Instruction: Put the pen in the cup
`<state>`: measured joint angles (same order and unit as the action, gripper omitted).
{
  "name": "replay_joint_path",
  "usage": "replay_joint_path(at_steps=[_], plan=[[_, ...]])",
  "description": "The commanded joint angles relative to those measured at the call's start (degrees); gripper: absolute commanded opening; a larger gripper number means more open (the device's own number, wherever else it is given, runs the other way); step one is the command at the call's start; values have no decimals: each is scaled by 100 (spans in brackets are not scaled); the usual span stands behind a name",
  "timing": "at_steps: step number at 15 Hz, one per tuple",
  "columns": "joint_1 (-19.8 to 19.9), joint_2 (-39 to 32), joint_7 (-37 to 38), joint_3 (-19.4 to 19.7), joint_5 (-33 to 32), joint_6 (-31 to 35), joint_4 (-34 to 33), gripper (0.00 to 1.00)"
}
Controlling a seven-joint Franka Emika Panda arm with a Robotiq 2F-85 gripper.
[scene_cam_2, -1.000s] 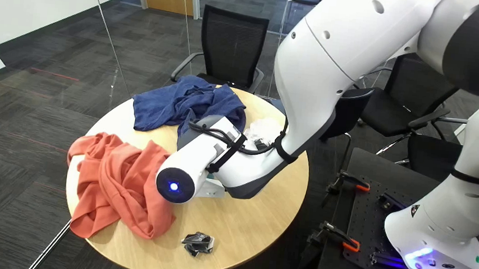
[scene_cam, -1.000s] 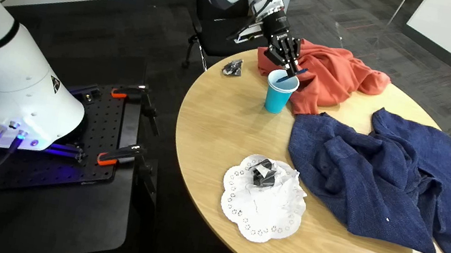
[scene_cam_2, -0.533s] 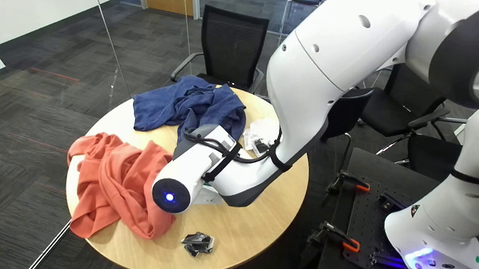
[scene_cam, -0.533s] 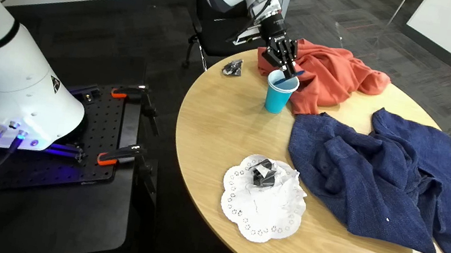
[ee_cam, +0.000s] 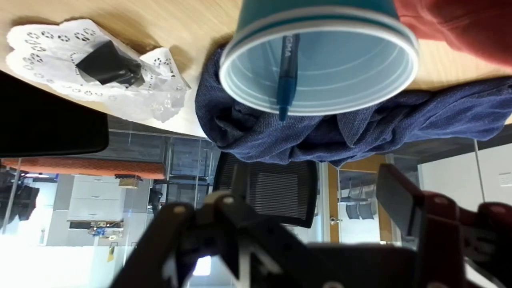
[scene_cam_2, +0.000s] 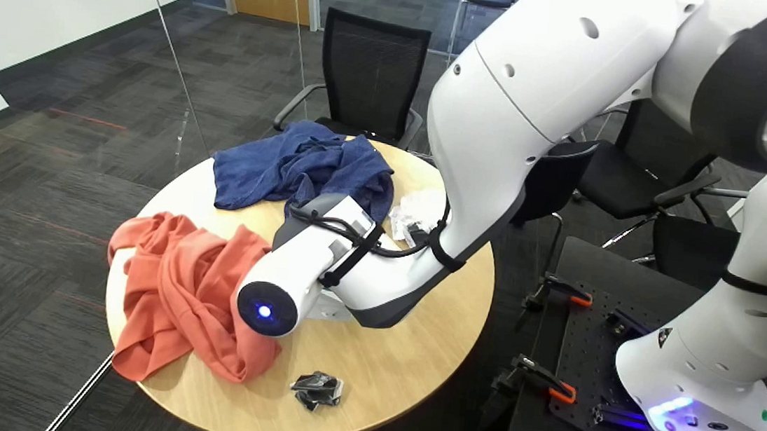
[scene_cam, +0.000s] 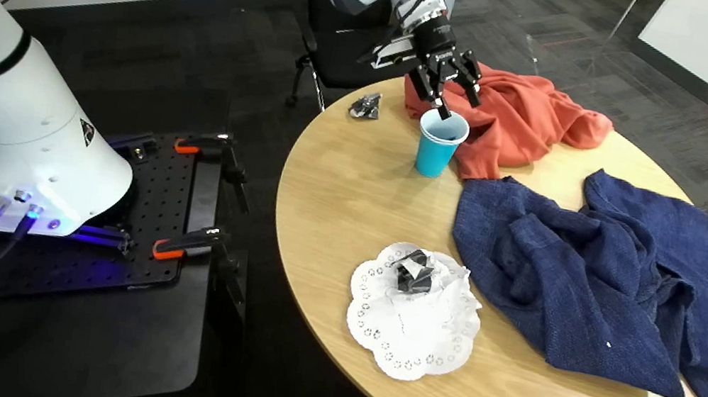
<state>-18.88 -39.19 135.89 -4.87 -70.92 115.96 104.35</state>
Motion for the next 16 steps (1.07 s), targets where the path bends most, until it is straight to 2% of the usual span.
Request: replay_joint_path(at_steps=[1,10,11,12,16], plan=[[21,471,402,-24,-92,-251,342,100],[90,1066,527,-156,-85,-346,635,100],[134,1092,448,-181,-47,-256,657,100],[110,813,302,-178,-29,-334,358,100],[122,872,302,-184,-29,-332,429,100]])
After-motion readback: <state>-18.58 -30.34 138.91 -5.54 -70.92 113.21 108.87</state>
